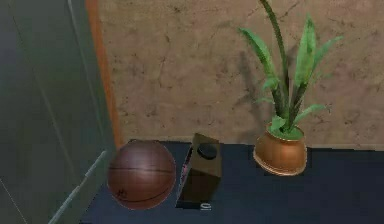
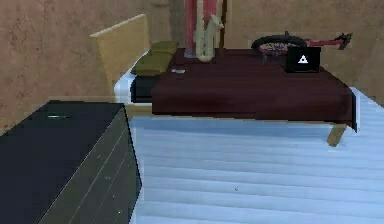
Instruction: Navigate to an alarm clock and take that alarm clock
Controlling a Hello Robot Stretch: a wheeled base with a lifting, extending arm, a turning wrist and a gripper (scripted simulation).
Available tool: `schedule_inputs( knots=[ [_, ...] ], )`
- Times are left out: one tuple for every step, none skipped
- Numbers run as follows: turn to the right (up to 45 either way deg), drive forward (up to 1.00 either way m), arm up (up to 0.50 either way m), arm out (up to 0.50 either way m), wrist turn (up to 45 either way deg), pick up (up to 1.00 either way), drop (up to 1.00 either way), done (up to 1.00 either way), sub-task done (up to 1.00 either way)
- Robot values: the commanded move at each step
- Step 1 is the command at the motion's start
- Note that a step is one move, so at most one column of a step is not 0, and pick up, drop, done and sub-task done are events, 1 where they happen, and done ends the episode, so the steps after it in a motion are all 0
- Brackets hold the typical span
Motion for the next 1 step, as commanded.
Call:
schedule_inputs(
  knots=[
    [45.0, 0.0, 0.0, 0.0, 0.0, 0.0, 0.0, 0.0, 0.0]
  ],
)
